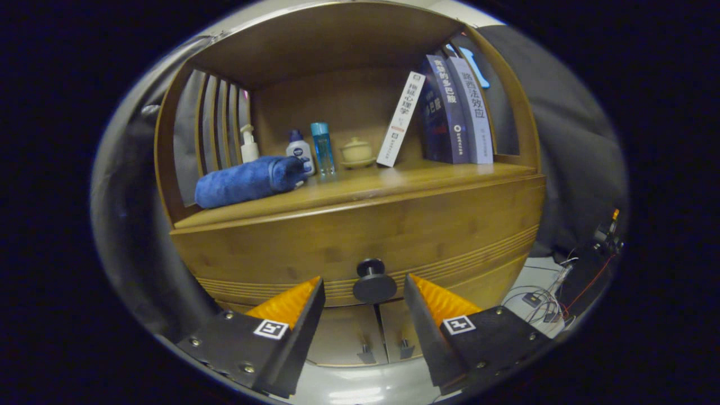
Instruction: Pull open the drawer, take out the items inside it, and place them on the countertop above the cabinet.
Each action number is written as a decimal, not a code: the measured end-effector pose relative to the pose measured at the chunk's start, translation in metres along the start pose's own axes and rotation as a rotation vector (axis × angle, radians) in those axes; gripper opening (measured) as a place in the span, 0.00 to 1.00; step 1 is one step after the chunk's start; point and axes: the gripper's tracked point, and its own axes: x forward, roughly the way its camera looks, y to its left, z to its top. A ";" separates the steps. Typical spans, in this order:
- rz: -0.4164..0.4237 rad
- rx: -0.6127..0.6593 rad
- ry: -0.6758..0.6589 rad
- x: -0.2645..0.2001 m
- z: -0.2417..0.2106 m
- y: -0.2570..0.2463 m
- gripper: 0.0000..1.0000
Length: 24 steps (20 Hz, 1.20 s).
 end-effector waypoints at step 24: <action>-0.004 -0.022 0.059 0.015 -0.001 -0.011 0.33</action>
